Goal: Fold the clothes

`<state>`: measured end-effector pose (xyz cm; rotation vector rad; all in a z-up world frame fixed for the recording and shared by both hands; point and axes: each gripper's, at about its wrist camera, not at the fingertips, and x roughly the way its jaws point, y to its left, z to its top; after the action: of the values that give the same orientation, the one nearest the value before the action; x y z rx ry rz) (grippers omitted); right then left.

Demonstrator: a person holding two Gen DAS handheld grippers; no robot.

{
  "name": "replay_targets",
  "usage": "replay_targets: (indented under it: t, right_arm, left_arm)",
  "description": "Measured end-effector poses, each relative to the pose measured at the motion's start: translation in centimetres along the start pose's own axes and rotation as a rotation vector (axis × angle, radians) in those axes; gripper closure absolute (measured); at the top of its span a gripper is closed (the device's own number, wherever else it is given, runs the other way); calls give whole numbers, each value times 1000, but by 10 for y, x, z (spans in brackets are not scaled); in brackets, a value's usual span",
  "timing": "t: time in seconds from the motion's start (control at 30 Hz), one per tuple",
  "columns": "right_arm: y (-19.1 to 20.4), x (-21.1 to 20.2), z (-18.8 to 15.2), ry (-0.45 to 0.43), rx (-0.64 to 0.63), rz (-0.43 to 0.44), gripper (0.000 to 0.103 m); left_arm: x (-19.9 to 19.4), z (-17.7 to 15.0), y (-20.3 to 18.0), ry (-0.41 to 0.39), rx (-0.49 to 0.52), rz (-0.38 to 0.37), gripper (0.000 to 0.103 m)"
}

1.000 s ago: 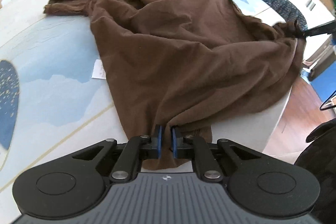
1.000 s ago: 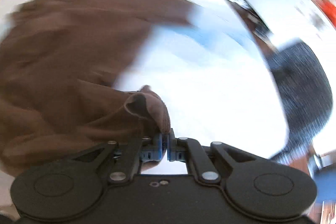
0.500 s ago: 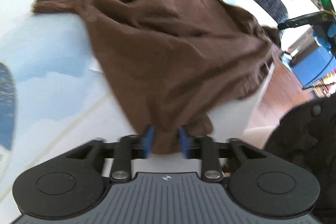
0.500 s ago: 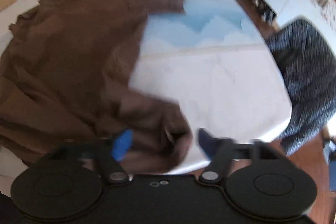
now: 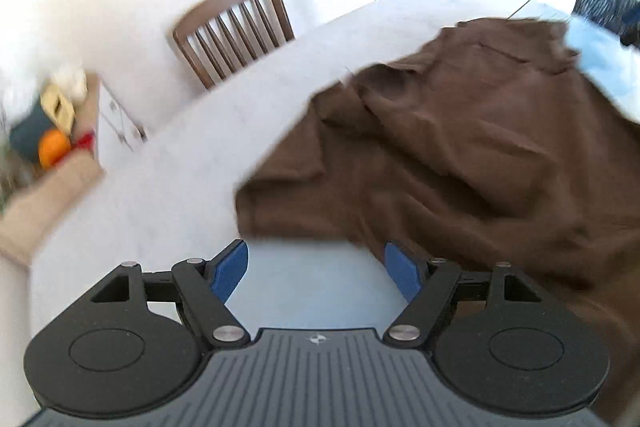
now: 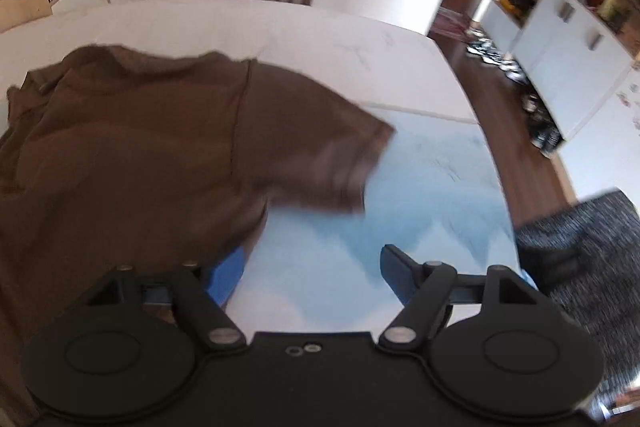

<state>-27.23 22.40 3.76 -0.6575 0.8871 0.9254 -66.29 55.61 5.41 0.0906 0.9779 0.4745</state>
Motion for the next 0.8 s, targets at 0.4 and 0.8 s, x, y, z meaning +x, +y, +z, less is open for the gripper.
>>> replay_targets:
  t: [0.4,0.8]
  right_arm:
    - [-17,92,58,52,-24,78,0]
    - [-21,106,56,71,63,60,0]
  left_arm:
    - [123,48,12,106,47,7,28]
    - [160,59,34,81,-20,-131,92]
